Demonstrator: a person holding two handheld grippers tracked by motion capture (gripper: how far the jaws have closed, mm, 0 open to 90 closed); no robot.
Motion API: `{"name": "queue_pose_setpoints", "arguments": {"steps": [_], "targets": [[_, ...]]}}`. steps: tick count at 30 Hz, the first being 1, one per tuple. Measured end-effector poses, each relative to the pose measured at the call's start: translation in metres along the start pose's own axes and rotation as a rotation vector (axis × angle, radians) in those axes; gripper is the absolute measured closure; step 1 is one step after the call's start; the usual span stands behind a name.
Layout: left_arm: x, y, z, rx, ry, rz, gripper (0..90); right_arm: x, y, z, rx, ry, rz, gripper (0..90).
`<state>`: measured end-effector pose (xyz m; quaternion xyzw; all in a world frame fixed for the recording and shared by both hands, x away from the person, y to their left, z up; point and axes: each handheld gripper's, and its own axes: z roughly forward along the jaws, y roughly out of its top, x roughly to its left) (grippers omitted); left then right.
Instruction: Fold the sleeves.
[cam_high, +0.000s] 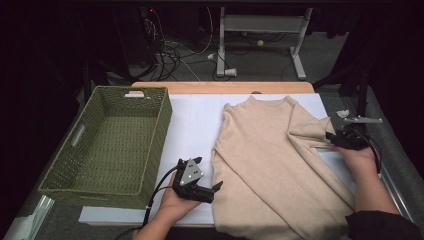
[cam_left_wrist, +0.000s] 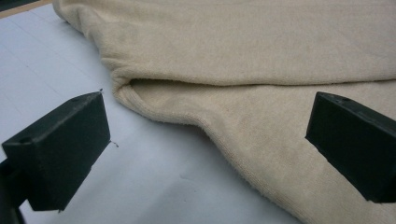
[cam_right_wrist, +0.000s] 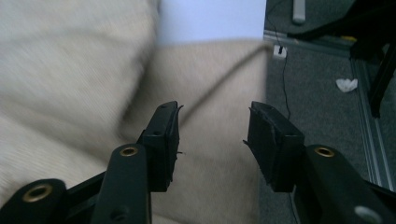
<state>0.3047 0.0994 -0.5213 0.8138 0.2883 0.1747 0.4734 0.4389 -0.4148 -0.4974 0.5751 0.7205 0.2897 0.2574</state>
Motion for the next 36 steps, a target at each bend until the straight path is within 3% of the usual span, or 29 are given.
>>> {"name": "queue_pose_setpoints", "arguments": {"steps": [2,5,8,13,21,26,32,36], "targets": [[0.000,0.000,0.000,0.000,0.001,0.000,0.0,-0.003,-0.006,0.004,0.010,-0.005,0.021,49.1],[-0.001,0.000,0.000,-0.003,0.008,0.002,0.0,-0.012,-0.011,0.007,-0.008,0.030,0.102,43.1],[-0.001,0.000,-0.001,-0.005,0.012,0.008,0.0,-0.019,-0.013,0.010,-0.008,0.110,0.165,48.6],[-0.001,0.000,0.000,-0.002,0.011,0.006,0.0,-0.018,-0.012,0.009,-0.004,0.083,0.143,55.4],[-0.002,0.000,0.001,0.007,0.014,0.009,0.0,-0.023,-0.014,0.003,-0.033,0.034,0.124,86.6],[-0.002,0.000,0.001,0.006,0.017,0.007,0.0,-0.018,-0.010,-0.002,-0.033,0.027,0.075,88.0],[-0.002,0.000,0.000,0.001,0.020,0.010,0.0,-0.003,0.000,-0.020,-0.087,0.027,0.023,88.0],[-0.002,0.000,0.000,-0.001,0.019,0.016,0.0,0.020,0.014,-0.035,-0.126,0.039,-0.043,88.0]]}}
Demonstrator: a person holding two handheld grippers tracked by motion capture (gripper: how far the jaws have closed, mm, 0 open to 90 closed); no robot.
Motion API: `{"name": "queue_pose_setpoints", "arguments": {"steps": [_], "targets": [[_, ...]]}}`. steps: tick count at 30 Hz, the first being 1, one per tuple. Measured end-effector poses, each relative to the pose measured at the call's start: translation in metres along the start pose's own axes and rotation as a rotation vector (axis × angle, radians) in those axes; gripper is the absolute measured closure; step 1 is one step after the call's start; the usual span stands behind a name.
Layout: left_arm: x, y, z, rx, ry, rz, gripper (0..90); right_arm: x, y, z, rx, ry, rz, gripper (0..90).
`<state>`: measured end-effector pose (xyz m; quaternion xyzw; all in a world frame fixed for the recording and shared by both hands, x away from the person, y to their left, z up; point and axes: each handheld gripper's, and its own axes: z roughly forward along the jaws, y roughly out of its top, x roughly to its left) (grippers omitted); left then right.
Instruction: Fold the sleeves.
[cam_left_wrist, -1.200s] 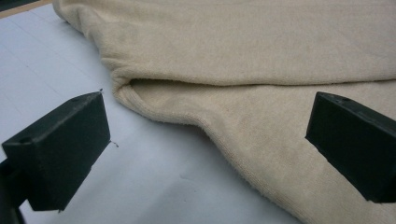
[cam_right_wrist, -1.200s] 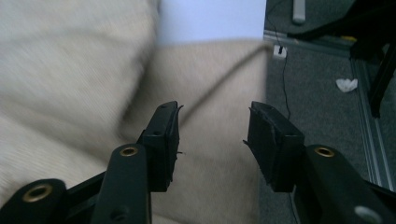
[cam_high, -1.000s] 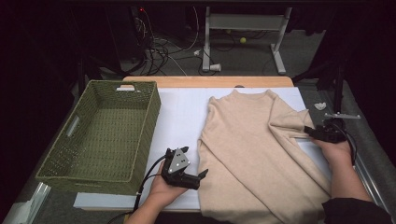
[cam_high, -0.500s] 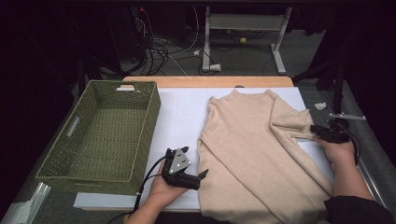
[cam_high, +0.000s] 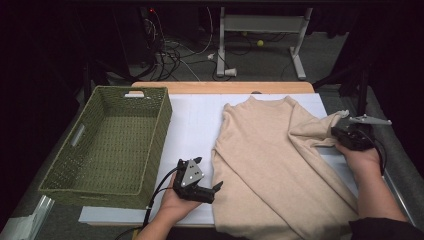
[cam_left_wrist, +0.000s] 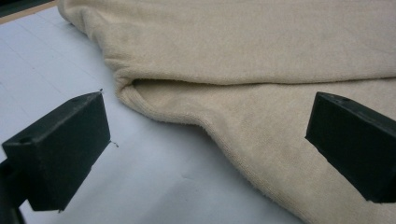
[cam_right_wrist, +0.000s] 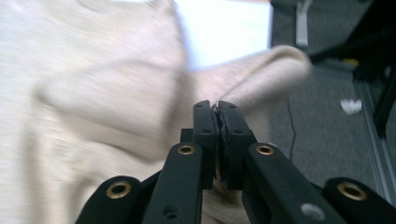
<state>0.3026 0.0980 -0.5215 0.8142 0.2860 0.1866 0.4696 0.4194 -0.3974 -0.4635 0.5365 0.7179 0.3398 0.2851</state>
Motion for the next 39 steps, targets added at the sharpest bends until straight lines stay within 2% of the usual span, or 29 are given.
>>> {"name": "queue_pose_setpoints", "arguments": {"steps": [4,7,14,16,19,21,24,27,30,32,34,39], "targets": [[0.001,0.000,0.000,0.004,-0.006,-0.004,0.0,0.028,0.016,-0.003,-0.035,0.028,-0.082,88.1],[0.000,0.000,0.001,0.007,-0.009,0.000,0.0,0.046,0.025,-0.001,-0.058,0.062,-0.120,88.1],[0.001,0.000,0.001,0.007,-0.011,0.001,0.0,0.089,0.034,0.011,-0.059,0.140,-0.229,88.0],[0.001,0.000,0.001,0.006,-0.013,0.001,0.0,0.100,0.035,0.016,-0.054,0.158,-0.255,88.0],[0.001,0.000,0.001,0.006,-0.013,0.002,0.0,0.118,0.033,0.023,-0.048,0.212,-0.276,88.0],[0.000,0.000,0.001,0.005,-0.011,0.002,0.0,0.124,0.032,0.025,-0.046,0.228,-0.282,88.0],[0.000,0.000,0.001,0.006,-0.009,0.003,0.0,0.140,0.027,0.030,-0.046,0.307,-0.305,88.0],[0.000,0.000,0.001,0.007,-0.008,0.002,0.0,0.152,0.022,0.031,-0.032,0.316,-0.353,86.9],[0.000,0.000,0.001,0.007,-0.007,0.001,0.0,0.148,0.023,0.028,-0.032,0.327,-0.333,76.1],[0.000,0.000,0.001,0.007,-0.007,0.001,0.0,0.141,0.027,0.019,-0.054,0.305,-0.314,66.8],[0.000,0.000,0.001,0.005,-0.007,0.000,0.0,0.130,0.031,0.011,-0.070,0.284,-0.293,61.4],[0.000,0.000,0.000,0.004,-0.006,0.000,0.0,0.094,0.035,-0.010,-0.090,0.170,-0.232,53.4]]}}
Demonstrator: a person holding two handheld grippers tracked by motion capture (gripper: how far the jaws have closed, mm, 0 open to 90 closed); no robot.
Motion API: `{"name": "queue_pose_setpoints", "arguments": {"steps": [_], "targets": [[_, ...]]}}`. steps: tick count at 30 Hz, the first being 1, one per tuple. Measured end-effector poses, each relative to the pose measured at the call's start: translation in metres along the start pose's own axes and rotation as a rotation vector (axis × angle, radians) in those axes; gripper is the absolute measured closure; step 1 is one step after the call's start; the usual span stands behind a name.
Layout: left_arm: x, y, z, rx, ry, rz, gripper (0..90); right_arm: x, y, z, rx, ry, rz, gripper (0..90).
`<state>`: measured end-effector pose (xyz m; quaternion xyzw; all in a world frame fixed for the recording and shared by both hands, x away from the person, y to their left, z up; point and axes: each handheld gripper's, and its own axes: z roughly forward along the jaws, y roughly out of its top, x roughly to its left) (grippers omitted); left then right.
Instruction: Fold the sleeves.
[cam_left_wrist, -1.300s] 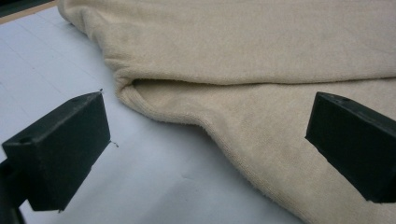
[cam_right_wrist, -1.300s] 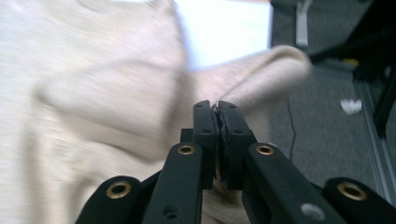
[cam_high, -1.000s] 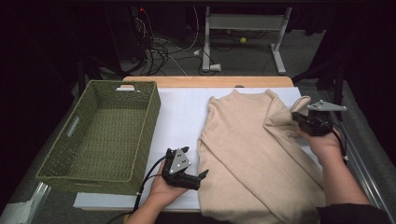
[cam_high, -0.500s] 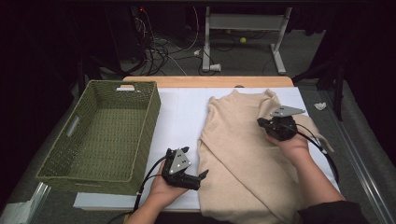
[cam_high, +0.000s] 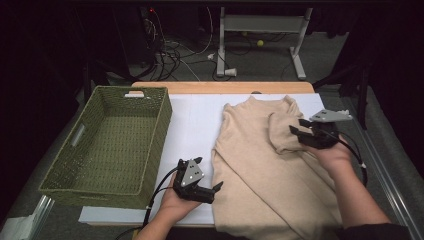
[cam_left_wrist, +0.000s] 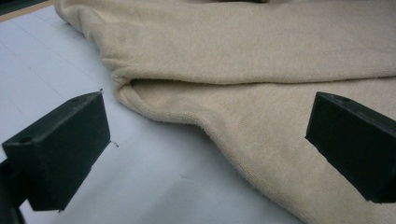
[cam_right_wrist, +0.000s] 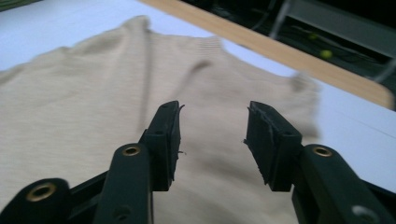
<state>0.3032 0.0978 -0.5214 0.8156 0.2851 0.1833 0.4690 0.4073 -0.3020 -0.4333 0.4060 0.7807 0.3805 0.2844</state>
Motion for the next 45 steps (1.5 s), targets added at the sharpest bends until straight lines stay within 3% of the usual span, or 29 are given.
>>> {"name": "queue_pose_setpoints", "arguments": {"steps": [4,11,15,17,20,24,26,32,36,40,45], "targets": [[0.000,0.000,0.000,0.003,-0.002,-0.002,0.0,-0.022,-0.012,-0.008,0.027,-0.067,0.039,49.4],[0.000,0.000,0.001,0.005,0.000,-0.001,0.0,-0.065,-0.064,-0.014,0.122,-0.151,0.200,40.1],[0.000,0.000,0.001,0.005,0.001,-0.001,0.0,-0.076,-0.089,-0.012,0.153,-0.160,0.283,37.2],[0.000,0.000,0.001,0.008,0.002,-0.001,0.0,-0.079,-0.095,-0.010,0.158,-0.142,0.313,40.9],[0.000,0.000,0.001,0.008,0.004,-0.005,0.0,-0.080,-0.099,-0.003,0.178,-0.124,0.325,45.6],[0.000,0.000,0.001,0.007,0.005,-0.004,0.0,-0.077,-0.100,0.003,0.185,-0.130,0.305,55.7],[0.000,0.000,0.000,0.001,0.011,-0.002,0.0,-0.076,-0.101,0.004,0.183,-0.143,0.285,64.8],[0.000,0.000,0.000,-0.004,0.010,-0.005,0.0,-0.076,-0.102,0.001,0.176,-0.146,0.282,83.6],[0.000,0.000,0.000,-0.001,0.011,-0.005,0.0,-0.076,-0.104,-0.001,0.169,-0.134,0.296,86.4],[0.001,0.000,0.000,0.001,0.005,-0.010,0.0,-0.073,-0.103,-0.005,0.152,-0.143,0.262,86.8],[0.000,0.000,0.000,0.005,0.003,-0.003,0.6,-0.068,-0.096,-0.017,0.105,-0.152,0.259,87.1]]}}
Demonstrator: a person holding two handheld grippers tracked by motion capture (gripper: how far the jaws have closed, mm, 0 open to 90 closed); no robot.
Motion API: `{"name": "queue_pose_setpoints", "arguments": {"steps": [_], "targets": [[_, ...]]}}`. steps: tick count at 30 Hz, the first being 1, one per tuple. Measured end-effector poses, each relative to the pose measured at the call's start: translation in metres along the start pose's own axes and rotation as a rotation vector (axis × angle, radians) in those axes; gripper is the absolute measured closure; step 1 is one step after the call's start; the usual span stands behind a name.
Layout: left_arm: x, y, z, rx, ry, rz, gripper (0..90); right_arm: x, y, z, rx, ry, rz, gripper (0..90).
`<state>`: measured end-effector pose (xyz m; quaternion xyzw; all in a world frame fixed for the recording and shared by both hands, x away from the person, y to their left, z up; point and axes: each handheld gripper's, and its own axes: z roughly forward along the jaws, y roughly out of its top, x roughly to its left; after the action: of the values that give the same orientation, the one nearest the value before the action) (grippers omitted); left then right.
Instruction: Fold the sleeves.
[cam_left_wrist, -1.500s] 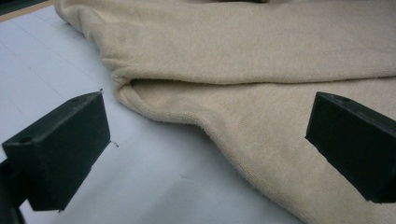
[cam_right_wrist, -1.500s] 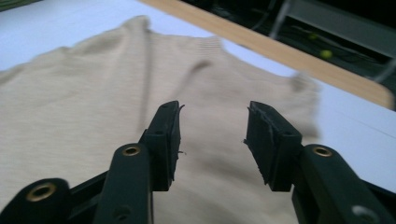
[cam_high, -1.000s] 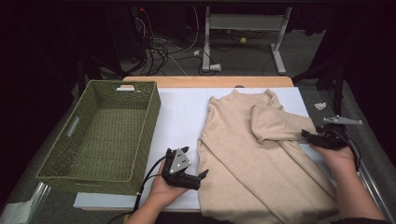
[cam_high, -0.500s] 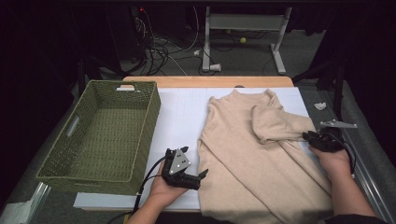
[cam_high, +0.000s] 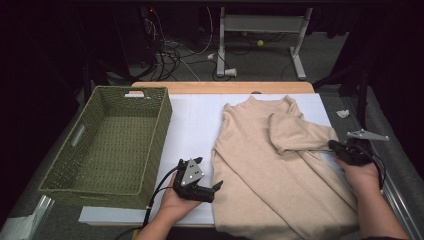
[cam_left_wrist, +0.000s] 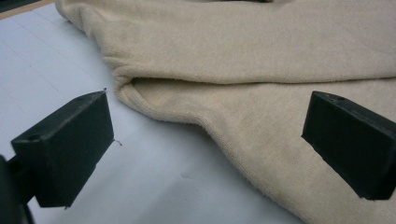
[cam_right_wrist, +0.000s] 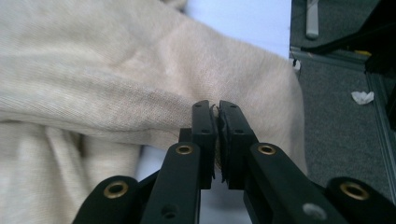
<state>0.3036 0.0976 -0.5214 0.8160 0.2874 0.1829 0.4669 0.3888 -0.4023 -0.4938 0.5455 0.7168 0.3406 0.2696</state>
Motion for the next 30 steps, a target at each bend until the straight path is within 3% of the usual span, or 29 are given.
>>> {"name": "queue_pose_setpoints", "arguments": {"steps": [3,7,14,19,28,30], "targets": [[0.001,0.000,0.000,0.002,0.001,-0.007,0.6,0.009,0.004,-0.012,-0.039,0.011,-0.026,87.1],[0.001,0.001,0.001,0.009,-0.009,-0.006,0.6,0.033,0.008,-0.024,-0.094,0.045,-0.104,87.3],[0.002,0.001,0.001,0.011,-0.008,-0.011,0.6,0.067,0.012,-0.029,-0.120,0.111,-0.190,87.3],[0.002,0.001,0.001,0.008,-0.011,-0.014,0.6,0.096,0.013,-0.025,-0.123,0.181,-0.258,87.3],[0.001,0.000,0.000,0.006,-0.004,-0.007,0.6,0.167,0.005,-0.009,-0.096,0.353,-0.382,87.1],[0.001,0.000,0.000,0.003,-0.003,-0.006,0.5,0.176,0.002,-0.008,-0.093,0.364,-0.406,85.2]]}}
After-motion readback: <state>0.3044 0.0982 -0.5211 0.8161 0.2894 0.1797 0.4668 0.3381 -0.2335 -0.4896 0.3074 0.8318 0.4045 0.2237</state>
